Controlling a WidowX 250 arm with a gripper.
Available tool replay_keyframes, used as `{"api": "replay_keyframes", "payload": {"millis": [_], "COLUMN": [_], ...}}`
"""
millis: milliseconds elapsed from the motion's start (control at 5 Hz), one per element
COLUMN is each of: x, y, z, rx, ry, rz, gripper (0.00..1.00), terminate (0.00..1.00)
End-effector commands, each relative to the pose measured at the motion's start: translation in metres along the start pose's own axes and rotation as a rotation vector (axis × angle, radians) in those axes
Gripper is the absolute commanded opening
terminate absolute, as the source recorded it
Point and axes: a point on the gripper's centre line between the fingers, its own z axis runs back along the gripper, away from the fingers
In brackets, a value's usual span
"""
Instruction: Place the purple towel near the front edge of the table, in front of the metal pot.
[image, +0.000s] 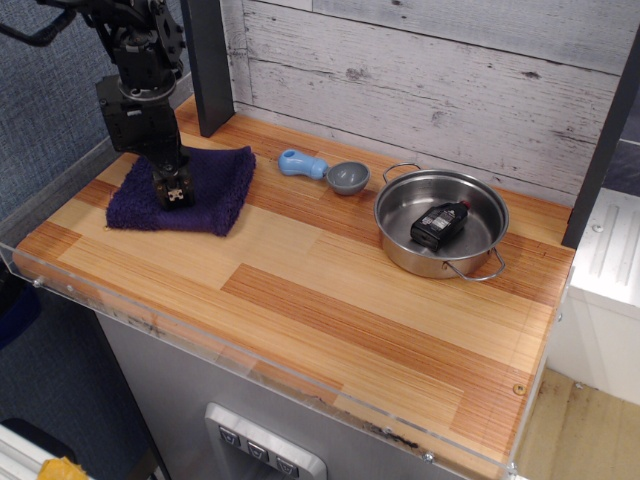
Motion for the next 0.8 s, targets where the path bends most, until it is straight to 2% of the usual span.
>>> {"api": "replay_keyframes", "payload": {"millis": [0,600], "x": [-0.005,-0.033], "y": [0.042,0.089], "z": [0.006,-0.002], "rx": [0.049,0.121], "ry": [0.038,0.069], "rz": [-0.047,-0.101], "gripper": [1.00,1.00], "terminate": [0.00,0.00]}}
